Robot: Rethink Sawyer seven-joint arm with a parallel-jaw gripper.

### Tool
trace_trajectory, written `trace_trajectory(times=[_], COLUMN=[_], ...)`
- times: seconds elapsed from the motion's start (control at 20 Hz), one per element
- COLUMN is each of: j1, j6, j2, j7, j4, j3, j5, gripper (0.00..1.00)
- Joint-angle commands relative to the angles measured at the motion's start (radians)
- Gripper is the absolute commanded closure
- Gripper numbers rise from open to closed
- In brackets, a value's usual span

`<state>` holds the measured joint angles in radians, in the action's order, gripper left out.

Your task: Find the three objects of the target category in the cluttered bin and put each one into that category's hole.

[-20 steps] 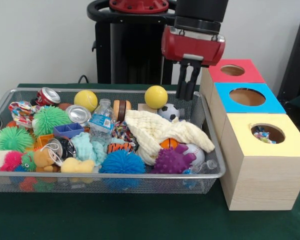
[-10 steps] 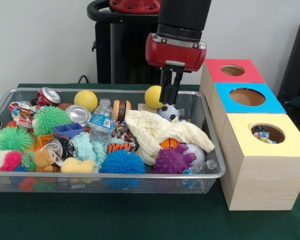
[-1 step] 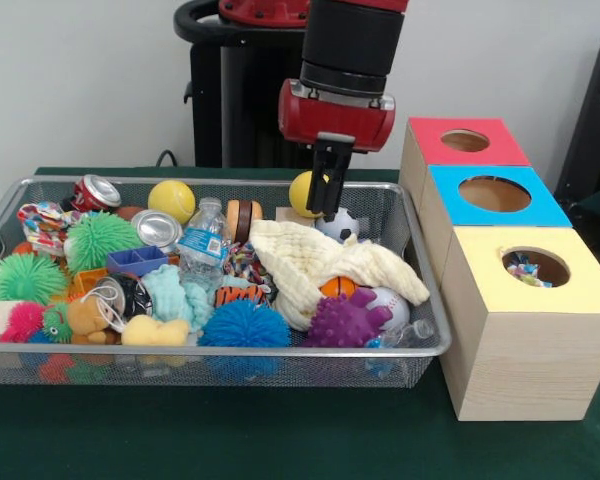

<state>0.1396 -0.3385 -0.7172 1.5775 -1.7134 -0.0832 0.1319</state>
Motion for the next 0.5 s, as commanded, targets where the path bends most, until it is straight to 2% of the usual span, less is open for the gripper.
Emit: trace_trajectory(times=[0.05, 0.5], j1=[0.033, 0.028], j6=[0.067, 0.097], j2=[0.055, 0.075], j7=[0.058, 0.074], j4=[-0.087, -0.068], j3=[0.09, 0.058], j5=[0.079, 0.118], gripper=[1.0, 1.0])
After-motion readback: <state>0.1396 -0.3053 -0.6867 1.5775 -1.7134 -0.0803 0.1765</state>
